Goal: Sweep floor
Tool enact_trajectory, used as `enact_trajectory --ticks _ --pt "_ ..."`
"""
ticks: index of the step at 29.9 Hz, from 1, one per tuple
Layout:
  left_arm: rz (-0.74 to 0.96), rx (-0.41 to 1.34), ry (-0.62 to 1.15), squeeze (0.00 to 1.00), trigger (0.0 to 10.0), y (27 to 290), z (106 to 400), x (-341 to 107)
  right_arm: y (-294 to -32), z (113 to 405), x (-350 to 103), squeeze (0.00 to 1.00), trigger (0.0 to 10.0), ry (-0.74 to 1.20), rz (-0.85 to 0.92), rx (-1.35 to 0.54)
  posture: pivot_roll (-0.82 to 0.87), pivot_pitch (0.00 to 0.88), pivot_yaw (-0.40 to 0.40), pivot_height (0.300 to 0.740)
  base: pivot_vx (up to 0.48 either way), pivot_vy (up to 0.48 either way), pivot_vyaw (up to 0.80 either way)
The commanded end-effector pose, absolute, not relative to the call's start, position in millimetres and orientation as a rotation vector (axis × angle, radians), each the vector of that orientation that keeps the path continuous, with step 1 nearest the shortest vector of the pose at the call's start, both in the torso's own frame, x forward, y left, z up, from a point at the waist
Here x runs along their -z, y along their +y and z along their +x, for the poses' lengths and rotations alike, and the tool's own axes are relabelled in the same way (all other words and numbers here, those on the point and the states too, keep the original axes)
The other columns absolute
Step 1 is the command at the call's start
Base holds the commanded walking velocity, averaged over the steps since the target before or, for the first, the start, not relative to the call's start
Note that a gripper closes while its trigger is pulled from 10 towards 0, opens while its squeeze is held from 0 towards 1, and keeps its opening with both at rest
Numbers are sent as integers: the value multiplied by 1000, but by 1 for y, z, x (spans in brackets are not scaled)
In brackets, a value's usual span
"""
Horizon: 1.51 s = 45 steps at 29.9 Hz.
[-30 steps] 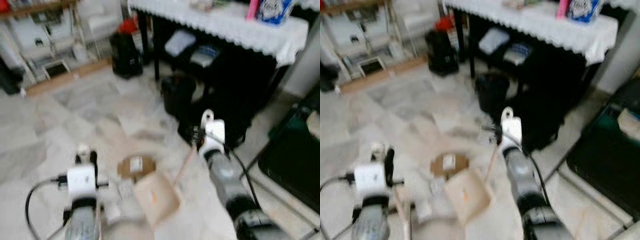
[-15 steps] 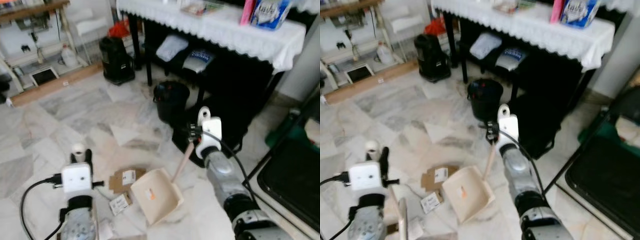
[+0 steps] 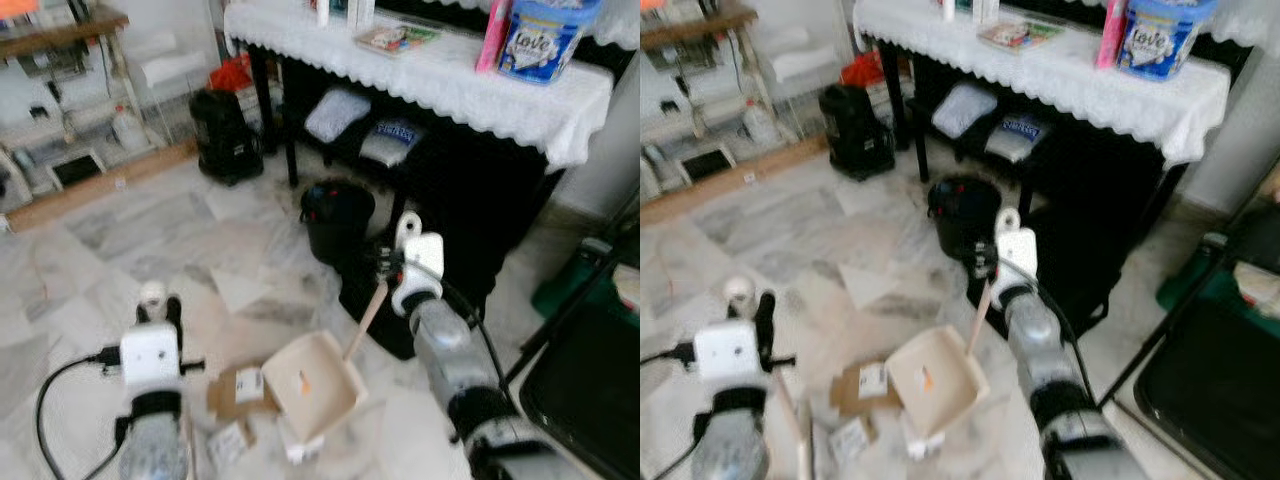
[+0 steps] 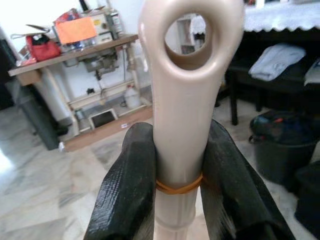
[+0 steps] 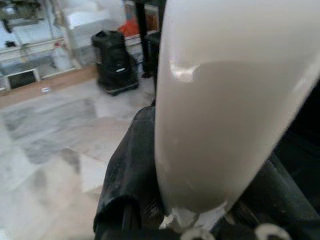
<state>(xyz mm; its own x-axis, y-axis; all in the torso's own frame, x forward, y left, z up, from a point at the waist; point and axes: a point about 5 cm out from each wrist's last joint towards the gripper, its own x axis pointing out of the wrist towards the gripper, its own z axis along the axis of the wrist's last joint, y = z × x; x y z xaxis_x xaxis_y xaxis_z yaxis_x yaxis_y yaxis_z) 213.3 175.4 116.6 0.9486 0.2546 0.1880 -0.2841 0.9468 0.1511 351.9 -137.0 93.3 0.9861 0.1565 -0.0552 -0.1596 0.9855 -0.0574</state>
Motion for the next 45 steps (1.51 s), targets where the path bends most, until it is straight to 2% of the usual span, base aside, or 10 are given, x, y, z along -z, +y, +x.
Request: enact_trajectory --ticks 1,6,26,38,45 --pt "193 -283 -217 0 10000 179 213 -126 -131 358 -108 0 10000 -4 -83 -168 -169 72 20 740 360 0 0" --pt "194 -282 -218 0 10000 178 213 -126 -136 359 -102 0 10000 41 -119 -129 -167 68 21 740 335 0 0" --pt "174 -240 -179 0 10000 176 218 -120 -143 358 -88 0 10000 139 -178 -83 -168 65 32 740 0 0 0" --pt "20 -293 -144 0 10000 190 220 -111 -151 355 -77 0 10000 193 -205 -51 -170 73 45 740 0 0 0" --pt "-45 -257 -123 0 10000 188 224 -110 -147 354 -73 0 10000 216 -205 -49 -166 76 52 740 0 0 0"
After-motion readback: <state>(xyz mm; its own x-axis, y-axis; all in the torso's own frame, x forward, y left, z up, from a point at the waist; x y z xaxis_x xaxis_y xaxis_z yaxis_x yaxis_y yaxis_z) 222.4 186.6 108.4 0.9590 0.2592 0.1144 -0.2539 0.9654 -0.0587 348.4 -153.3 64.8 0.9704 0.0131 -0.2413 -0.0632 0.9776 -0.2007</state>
